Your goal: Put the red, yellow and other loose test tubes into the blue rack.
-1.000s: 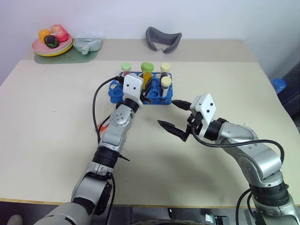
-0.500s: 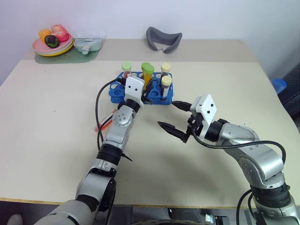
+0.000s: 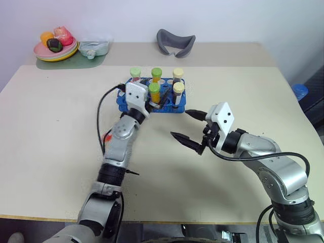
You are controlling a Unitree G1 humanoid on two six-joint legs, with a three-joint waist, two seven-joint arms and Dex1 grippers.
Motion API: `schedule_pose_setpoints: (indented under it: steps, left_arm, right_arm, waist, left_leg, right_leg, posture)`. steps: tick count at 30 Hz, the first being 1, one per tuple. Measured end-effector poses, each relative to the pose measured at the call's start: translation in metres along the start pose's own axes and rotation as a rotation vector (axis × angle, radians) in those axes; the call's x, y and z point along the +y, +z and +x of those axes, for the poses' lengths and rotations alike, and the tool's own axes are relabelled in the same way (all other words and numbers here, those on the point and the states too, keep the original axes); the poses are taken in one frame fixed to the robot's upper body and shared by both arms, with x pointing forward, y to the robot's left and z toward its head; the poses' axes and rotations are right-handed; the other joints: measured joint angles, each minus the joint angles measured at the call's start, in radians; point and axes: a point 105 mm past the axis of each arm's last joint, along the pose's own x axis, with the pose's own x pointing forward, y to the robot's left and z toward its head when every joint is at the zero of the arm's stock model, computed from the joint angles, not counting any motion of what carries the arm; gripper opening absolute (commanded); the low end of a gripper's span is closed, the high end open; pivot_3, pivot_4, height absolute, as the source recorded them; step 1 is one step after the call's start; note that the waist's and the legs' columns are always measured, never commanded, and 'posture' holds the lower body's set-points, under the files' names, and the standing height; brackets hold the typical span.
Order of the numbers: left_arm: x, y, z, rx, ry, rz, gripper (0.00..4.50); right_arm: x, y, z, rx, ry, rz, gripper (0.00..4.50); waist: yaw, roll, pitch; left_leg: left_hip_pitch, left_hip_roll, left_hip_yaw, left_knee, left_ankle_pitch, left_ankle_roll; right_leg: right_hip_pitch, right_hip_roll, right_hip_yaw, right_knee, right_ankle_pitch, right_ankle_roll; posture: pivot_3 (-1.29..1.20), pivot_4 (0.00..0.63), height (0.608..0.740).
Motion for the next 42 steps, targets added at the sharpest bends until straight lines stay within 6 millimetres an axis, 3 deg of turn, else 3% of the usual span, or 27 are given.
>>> schedule_pose_setpoints:
  steps: [5,11,17,22,30,35,42]
  left_arm:
    - [0.021,0.039,-0.02,0.068,-0.041,0.018,4.44]
    - [0.04,0.058,-0.046,0.296,-0.099,0.082,4.44]
    - [0.059,0.04,-0.071,0.764,-0.124,0.178,4.44]
    - [0.061,0.005,-0.081,1.122,-0.149,0.086,4.44]
    - [0.076,-0.022,-0.084,1.361,-0.169,0.157,4.44]
    - [0.091,-0.029,-0.083,1.41,-0.175,0.183,4.44]
    - [0.082,-0.039,-0.075,1.45,-0.234,0.102,4.44]
  right_arm:
    - [-0.002,0.001,-0.007,0.016,0.016,-0.02,4.5]
    - [0.0,0.001,-0.01,0.033,0.065,-0.04,4.5]
    - [0.0,0.005,-0.005,0.012,0.096,-0.048,4.5]
    - [0.006,0.008,0.002,-0.007,0.148,-0.055,4.5]
    - [0.01,0.005,0.005,-0.007,0.169,-0.047,4.5]
    - [0.011,0.005,0.005,-0.008,0.165,-0.045,4.5]
    - [0.014,0.004,0.006,-0.012,0.157,-0.043,4.5]
  waist:
    - [0.0,0.0,0.0]
    - [-0.003,0.0,0.0]
    - [-0.019,0.0,0.0]
    - [-0.024,-0.001,0.001]
    - [-0.023,0.0,0.001]
    - [-0.022,0.0,0.001]
    - [-0.023,0.0,0.001]
  left_leg:
    - [0.0,0.0,0.0,0.0,-0.001,0.001]
    - [0.0,0.0,0.0,0.0,-0.002,0.004]
    - [0.001,0.0,-0.001,-0.001,-0.002,0.004]
    - [0.0,0.0,-0.002,-0.001,-0.002,0.004]
    - [0.0,0.001,-0.001,-0.001,-0.001,0.001]
    - [-0.001,0.001,-0.001,-0.001,-0.001,0.001]
    - [-0.001,0.0,-0.001,-0.001,-0.001,0.002]
  right_leg:
    - [0.0,0.0,0.0,0.0,0.0,0.0]
    - [0.0,0.0,0.0,0.0,0.0,0.0]
    - [0.001,0.0,-0.001,0.0,0.0,0.0]
    - [0.0,0.001,-0.001,0.001,0.0,0.0]
    - [-0.001,0.001,-0.001,0.001,0.0,0.0]
    - [-0.001,0.001,-0.001,0.001,0.0,0.0]
    - [-0.001,0.001,-0.001,0.001,0.0,0.0]
  posture:
    - [0.0,0.15,0.74]
    - [0.0,0.15,0.74]
    - [0.0,0.15,0.74]
    - [0.0,0.15,0.74]
    - [0.0,0.15,0.74]
    - [0.0,0.15,0.74]
    - [0.0,0.15,0.74]
